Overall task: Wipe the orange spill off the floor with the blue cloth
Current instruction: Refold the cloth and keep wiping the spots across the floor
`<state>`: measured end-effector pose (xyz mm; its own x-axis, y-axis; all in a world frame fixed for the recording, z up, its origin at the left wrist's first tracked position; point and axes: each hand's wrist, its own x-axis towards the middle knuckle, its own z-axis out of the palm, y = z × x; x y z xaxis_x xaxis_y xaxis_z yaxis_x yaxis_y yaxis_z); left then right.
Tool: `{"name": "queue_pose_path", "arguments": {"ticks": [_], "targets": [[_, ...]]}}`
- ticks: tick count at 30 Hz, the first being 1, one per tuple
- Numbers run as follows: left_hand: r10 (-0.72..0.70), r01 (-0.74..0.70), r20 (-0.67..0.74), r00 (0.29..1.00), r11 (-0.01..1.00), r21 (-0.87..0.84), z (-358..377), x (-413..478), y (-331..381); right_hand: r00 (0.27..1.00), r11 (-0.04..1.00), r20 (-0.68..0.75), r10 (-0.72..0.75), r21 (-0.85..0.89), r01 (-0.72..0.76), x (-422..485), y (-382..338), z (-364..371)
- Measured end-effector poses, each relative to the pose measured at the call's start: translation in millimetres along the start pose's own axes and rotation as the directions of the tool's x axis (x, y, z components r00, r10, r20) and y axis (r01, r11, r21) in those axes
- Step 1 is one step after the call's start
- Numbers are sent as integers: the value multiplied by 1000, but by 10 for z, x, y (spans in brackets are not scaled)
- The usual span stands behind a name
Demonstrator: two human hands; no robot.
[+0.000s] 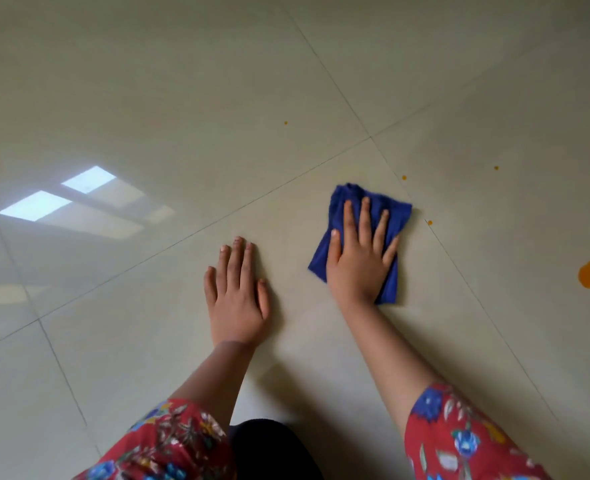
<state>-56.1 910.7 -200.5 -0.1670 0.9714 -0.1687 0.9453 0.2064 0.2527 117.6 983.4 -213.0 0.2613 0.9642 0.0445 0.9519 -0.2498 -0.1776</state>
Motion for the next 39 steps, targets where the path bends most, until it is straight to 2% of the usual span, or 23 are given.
{"name": "queue_pose_path", "arguments": {"ticks": [1,2,4,5,6,7,9,12,14,17,20,22,25,27,28,29,30,32,33,34,35,37,39], "targets": [[-21,21,-4,1000,1000,-12,-23,17,19,998,998,25,-61,18,61,-148,-90,2],[-44,44,-10,999,999,-29,-44,65,52,979,981,59,-193,37,191,-248,-197,11],[-78,77,-24,997,995,-64,-63,278,183,863,872,123,-489,80,483,-68,-354,26],[-78,76,-27,997,995,-71,-61,429,278,814,827,142,-563,95,555,187,-389,36],[-76,74,-28,997,995,-70,-56,570,365,805,820,154,-573,97,564,460,-405,34],[-89,87,-28,996,994,-65,-42,693,434,829,844,158,-536,89,529,722,-394,43],[-103,102,-22,994,994,-46,4,787,486,918,926,119,-377,65,372,984,-279,64],[-84,83,-30,996,996,-35,39,774,461,978,977,10,-208,61,207,744,-283,130],[-93,90,-44,995,994,-61,47,788,448,955,953,13,-296,79,294,580,-484,150],[-99,94,-62,993,992,-90,43,766,462,850,854,85,-520,77,515,773,-822,181],[-103,97,-69,992,992,-76,56,755,435,792,805,151,-592,66,589,1217,-1082,198],[-95,91,-70,993,994,-63,57,770,444,829,845,173,-531,38,533,1544,-1054,199],[-96,92,-61,994,993,-67,48,783,451,982,983,64,-176,57,173,1626,-600,168],[-86,83,-52,995,995,-62,45,783,458,997,996,-60,47,72,-43,1235,-310,123],[-82,79,-53,995,995,-57,39,781,461,995,997,-79,54,66,-49,929,-245,104],[-85,82,-61,995,995,-59,31,796,438,998,997,-57,-35,61,38,630,-274,100],[-91,86,-63,994,993,-77,27,797,452,982,981,-15,-186,52,186,402,-302,89],[-88,82,-57,995,992,-95,18,785,439,885,885,63,-462,108,454,318,-365,73],[-81,76,-56,995,992,-96,19,778,441,847,849,85,-525,119,514,502,-333,53],[-75,70,-55,996,993,-94,15,773,441,849,855,107,-518,99,509,730,-272,30],[-69,64,-54,996,994,-90,7,773,444,886,894,120,-448,60,444,959,-156,19],[-65,61,-56,996,995,-82,9,776,441,979,984,98,-177,-10,178,1267,257,-6],[-62,58,-52,997,995,-79,13,782,434,997,997,-2,79,-4,-79,1149,690,-67]]}}
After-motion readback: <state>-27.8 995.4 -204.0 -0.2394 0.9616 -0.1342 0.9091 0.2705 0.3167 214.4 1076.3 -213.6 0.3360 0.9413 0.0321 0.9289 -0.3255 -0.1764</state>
